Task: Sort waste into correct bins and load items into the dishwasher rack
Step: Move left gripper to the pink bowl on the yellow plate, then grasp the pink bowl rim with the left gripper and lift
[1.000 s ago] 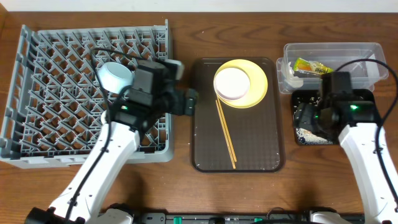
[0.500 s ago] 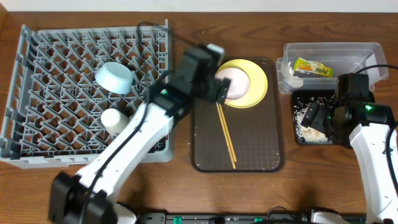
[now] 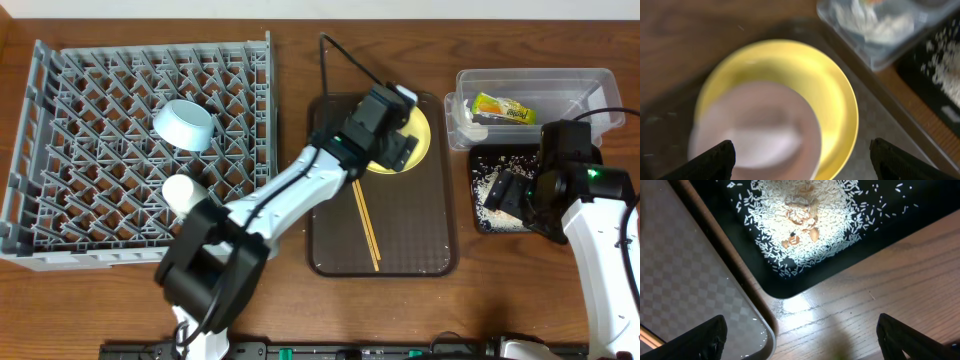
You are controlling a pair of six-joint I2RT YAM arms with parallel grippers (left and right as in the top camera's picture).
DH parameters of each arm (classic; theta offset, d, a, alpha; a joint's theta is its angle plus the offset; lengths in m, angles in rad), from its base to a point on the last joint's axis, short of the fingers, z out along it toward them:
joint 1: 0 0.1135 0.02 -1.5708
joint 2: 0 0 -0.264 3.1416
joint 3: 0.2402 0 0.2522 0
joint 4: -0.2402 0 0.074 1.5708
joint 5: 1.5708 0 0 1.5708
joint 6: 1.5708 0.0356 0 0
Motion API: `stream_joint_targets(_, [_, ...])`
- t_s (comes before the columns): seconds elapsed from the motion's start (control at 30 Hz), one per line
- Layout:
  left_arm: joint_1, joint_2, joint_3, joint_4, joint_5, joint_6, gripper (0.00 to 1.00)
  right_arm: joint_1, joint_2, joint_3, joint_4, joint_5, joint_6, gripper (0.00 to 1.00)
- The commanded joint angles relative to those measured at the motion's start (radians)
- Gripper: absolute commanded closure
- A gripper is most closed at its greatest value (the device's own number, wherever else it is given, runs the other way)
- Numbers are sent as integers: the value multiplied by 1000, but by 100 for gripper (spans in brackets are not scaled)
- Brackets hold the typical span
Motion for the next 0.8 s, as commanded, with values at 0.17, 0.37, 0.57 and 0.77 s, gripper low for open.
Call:
stream_joint_targets(0.17, [-14, 108, 13, 40, -13, 7, 12, -8, -14, 8, -12, 14, 1, 6])
stream_joint_targets(0.37, [-14, 149, 12, 65, -13, 7, 29, -8, -14, 8, -22, 14, 1, 6])
stream_joint_targets(0.57, [-14, 158, 12, 74, -13, 7, 57, -8, -14, 8, -26, 14, 0, 6])
stream_joint_targets(0.77, [-19, 160, 5, 60, -13, 7, 62, -8, -14, 8, -28, 14, -6, 7])
